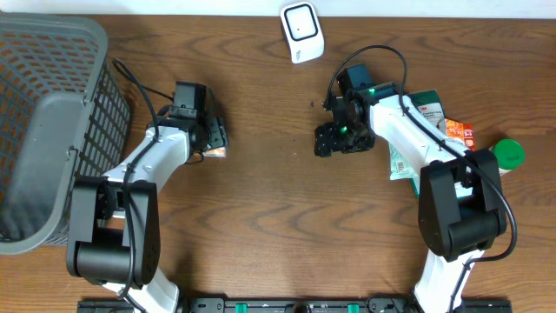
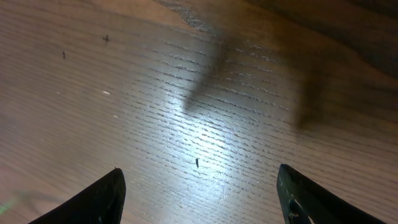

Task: Scan the item barcode
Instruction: 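Carry the tissue pack with the left gripper toward the right gripper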

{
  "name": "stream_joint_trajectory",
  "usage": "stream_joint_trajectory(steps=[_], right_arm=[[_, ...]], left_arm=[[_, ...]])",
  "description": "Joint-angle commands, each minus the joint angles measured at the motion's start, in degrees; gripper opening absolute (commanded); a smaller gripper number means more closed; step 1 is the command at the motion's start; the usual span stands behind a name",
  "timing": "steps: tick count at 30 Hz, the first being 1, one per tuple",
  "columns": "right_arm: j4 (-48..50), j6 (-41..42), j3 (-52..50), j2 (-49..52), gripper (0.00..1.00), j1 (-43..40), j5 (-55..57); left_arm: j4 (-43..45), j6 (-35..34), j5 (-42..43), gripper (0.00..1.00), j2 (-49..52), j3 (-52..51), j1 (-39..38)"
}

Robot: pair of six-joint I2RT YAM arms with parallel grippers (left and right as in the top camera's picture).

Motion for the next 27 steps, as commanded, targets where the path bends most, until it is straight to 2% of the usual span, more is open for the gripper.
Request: stream_joint_trajectory(steps=[1,5,13,19,23,27], right_arm=[[-0.1,-0.6,0.6,-0.9,0.73,0.7,0.2],[-0.1,-0.6,0.6,-0.9,0.73,0.7,0.2],[-0.3,-0.6,0.6,-0.9,0.73,0.7,0.2],[-0.3,-0.6,0.6,-0.9,0.73,0.7,0.2],[-0.3,-0.6,0.6,-0.9,0.73,0.7,0.2],[-0.3,-0.6,0.6,-0.9,0.73,0.7,0.2]], left_arm=[[-2.6,-0.4,9.5,0.73,0.3,-0.5,-2.1],[-2.3,0.2,12.4,0.73,0.3,-0.5,-7.1],[-0.5,0.2,12.3,0.73,0.3,-0.5,-18.5],[4.0,0.2,11.8,0.73,-2.9,-0.4,-19.1],[4.7,0.2,-1.3,0.72,-4.1,-0.5,-19.1],[6.4,0.4,-8.6,0.68,-3.7,-0.5,-19.1]])
